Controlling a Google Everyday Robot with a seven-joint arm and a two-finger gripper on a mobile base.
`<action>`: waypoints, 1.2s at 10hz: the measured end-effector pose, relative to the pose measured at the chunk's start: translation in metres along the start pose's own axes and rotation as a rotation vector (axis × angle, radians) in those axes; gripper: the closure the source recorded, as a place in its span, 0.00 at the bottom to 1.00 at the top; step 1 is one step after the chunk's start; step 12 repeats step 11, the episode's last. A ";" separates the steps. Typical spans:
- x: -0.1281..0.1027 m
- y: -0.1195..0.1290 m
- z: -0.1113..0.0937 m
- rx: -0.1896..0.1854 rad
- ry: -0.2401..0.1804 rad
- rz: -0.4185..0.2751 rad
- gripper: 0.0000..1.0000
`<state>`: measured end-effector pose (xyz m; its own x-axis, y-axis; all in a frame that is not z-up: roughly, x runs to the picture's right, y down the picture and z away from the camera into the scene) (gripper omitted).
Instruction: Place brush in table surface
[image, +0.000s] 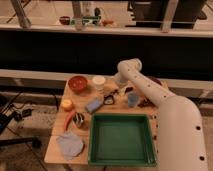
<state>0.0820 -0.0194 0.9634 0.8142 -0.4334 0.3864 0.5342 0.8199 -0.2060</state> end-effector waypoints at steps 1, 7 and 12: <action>0.001 -0.001 -0.002 0.004 0.007 0.000 0.20; 0.006 -0.002 -0.014 0.034 0.052 -0.017 0.20; 0.003 -0.004 -0.013 0.035 0.048 -0.020 0.20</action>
